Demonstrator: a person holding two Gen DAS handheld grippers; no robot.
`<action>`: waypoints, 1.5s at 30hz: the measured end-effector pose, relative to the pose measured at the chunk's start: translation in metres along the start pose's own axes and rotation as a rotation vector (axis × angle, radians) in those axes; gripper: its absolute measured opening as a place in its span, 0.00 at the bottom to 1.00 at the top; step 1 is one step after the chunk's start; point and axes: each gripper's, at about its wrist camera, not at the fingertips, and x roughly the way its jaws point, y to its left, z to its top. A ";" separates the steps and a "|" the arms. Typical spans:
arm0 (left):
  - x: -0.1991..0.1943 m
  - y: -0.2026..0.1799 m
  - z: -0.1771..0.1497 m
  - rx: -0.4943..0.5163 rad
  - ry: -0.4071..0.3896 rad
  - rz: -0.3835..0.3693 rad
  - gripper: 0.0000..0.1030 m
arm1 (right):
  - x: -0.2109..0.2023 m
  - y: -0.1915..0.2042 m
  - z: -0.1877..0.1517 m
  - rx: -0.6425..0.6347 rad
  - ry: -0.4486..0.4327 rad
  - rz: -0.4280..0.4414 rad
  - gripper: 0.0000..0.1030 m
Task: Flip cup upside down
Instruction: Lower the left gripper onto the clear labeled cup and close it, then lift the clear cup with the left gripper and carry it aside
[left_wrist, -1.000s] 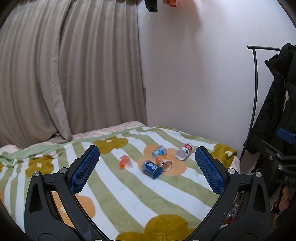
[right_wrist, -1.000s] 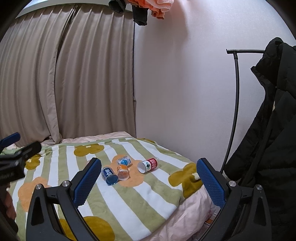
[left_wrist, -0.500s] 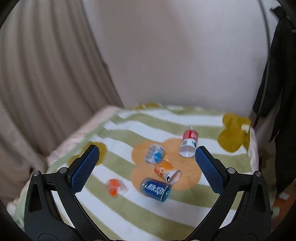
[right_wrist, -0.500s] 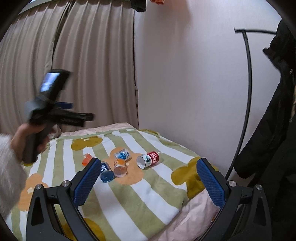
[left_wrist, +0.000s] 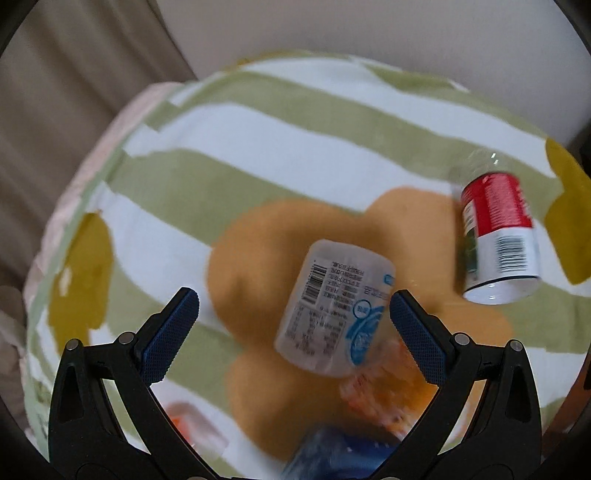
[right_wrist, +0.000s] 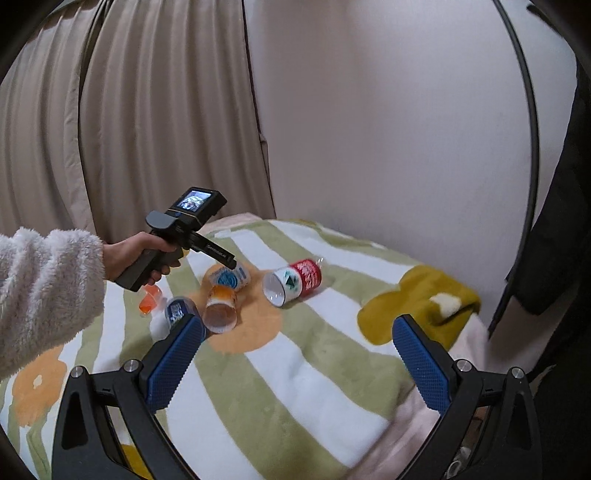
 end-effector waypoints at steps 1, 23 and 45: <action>0.004 -0.002 0.000 0.015 0.009 0.001 0.99 | 0.005 0.000 -0.003 0.004 0.008 0.005 1.00; -0.035 -0.022 0.003 0.078 -0.034 -0.036 0.60 | 0.021 0.007 -0.010 0.040 0.053 0.056 1.00; -0.174 -0.111 -0.204 0.084 0.039 -0.116 0.60 | -0.106 0.052 0.025 -0.025 0.027 0.043 1.00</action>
